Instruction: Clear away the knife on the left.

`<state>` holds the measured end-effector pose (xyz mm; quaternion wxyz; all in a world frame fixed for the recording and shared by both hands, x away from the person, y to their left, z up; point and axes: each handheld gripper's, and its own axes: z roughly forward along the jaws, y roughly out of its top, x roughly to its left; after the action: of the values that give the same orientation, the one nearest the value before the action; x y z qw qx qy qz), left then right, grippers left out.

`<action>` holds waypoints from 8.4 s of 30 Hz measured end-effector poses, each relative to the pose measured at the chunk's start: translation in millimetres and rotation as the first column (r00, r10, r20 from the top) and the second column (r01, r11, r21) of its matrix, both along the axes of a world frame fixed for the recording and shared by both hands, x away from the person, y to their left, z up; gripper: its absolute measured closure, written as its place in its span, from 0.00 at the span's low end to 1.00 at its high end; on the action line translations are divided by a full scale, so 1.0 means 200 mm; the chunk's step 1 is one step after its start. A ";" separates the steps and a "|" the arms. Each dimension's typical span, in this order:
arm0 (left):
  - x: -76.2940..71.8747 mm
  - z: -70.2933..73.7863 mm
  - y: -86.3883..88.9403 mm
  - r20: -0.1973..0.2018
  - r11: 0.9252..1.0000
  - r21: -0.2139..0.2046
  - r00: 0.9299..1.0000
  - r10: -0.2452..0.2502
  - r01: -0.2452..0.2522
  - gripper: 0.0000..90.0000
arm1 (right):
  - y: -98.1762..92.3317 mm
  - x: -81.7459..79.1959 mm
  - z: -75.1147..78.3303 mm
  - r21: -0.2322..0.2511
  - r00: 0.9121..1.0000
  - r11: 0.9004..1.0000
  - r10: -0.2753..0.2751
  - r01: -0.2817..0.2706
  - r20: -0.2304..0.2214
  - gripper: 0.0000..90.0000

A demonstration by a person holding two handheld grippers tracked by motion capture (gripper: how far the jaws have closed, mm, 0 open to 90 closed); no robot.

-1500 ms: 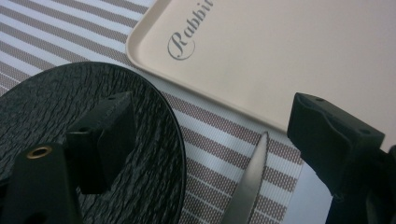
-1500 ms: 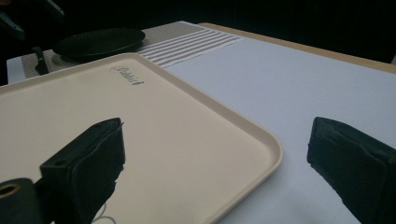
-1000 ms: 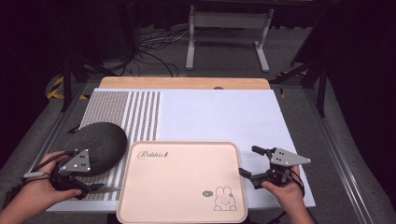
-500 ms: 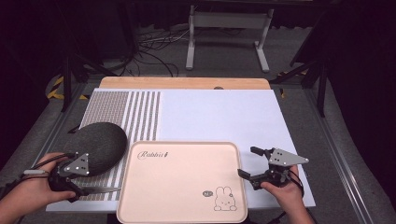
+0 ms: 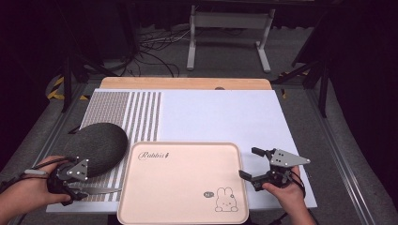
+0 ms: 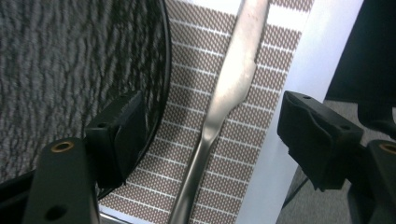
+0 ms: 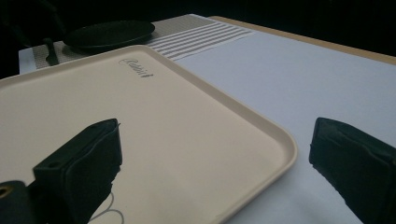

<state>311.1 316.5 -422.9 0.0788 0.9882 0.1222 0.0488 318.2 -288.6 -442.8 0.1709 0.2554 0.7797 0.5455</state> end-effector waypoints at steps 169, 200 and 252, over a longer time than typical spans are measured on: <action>0.16 0.09 -0.74 -0.402 0.886 -0.126 0.839 0.366 -0.447 0.89 | -0.03 -0.02 -0.01 0.004 0.999 0.999 0.043 -0.043 -0.016 0.03; 0.18 -0.10 -0.77 -0.469 0.869 -0.054 0.781 0.412 -0.491 0.89 | -0.03 -0.03 -0.01 0.003 0.998 0.999 0.052 -0.052 -0.019 0.03; 0.07 0.04 -0.86 -0.029 0.960 -0.280 0.999 0.020 -0.027 1.00 | -0.02 -0.02 -0.02 -0.010 0.997 0.997 0.073 -0.073 -0.032 0.03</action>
<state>324.4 143.8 -414.4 0.2157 0.9661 0.1406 0.0190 313.7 -292.3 -447.2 0.1399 0.2345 0.7942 0.5428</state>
